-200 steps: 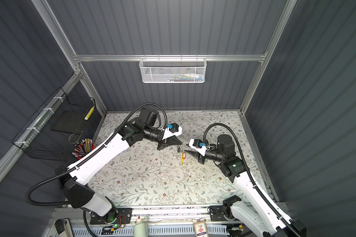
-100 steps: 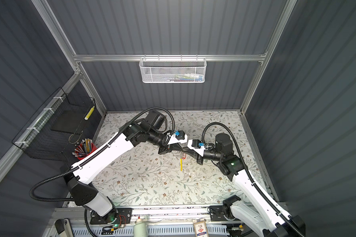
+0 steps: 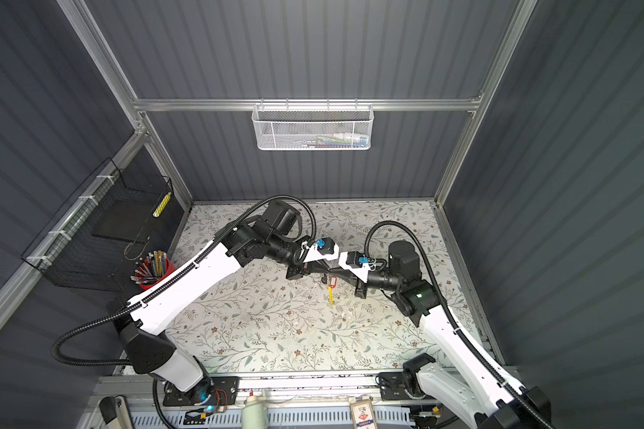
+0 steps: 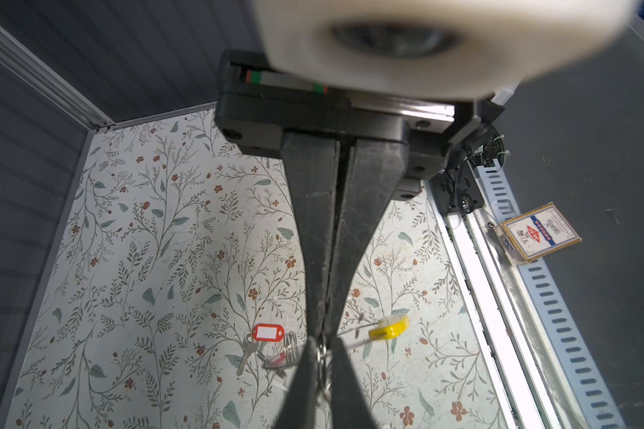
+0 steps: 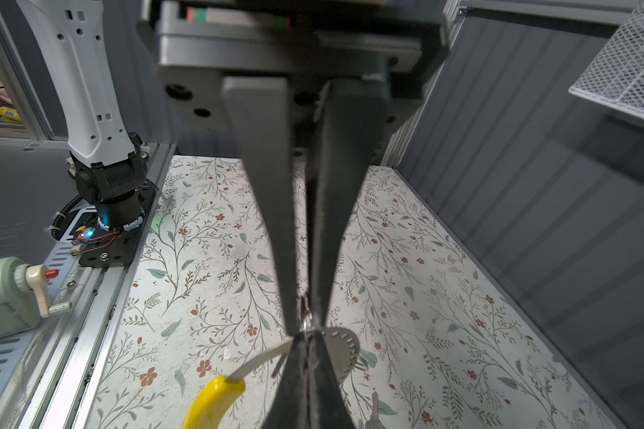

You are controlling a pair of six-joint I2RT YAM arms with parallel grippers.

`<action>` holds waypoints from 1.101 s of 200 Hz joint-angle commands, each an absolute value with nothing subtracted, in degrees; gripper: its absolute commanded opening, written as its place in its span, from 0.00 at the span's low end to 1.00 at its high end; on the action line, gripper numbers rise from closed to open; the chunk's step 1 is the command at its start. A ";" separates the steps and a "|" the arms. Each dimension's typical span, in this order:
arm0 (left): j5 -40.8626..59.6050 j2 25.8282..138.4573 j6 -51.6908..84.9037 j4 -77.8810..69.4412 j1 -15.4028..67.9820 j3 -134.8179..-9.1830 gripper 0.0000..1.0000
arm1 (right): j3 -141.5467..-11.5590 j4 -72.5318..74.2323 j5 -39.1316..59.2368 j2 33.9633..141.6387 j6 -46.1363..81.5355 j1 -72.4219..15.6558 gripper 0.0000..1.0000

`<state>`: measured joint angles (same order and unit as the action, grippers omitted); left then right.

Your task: Put the keys on the keyring

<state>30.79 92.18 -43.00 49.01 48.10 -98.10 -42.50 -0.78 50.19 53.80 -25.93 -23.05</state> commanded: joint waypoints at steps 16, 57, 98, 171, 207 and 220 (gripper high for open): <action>26.69 85.28 -36.97 35.03 48.19 -89.10 0.59 | -39.12 9.21 51.69 53.72 -19.16 -23.48 0.00; 25.50 79.06 -31.06 25.10 46.72 -78.74 0.57 | -38.25 14.32 50.82 53.79 -15.91 -23.43 0.00; 26.34 76.48 -24.97 17.32 46.49 -72.34 0.46 | -37.25 20.59 49.33 53.96 -11.98 -23.55 0.00; 26.73 77.98 -20.65 12.92 46.66 -70.42 0.17 | -36.49 26.48 47.01 54.23 -8.06 -23.82 0.00; 26.66 77.95 -20.08 10.72 47.11 -69.59 0.08 | -35.54 30.00 44.21 54.71 -4.96 -24.04 0.00; 26.36 78.29 -20.14 10.34 47.46 -69.45 0.05 | -34.87 32.15 42.82 55.06 -3.34 -23.99 0.00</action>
<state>26.09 77.54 -21.19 12.40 46.81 -70.39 -36.03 26.20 45.76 54.54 -7.18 -23.68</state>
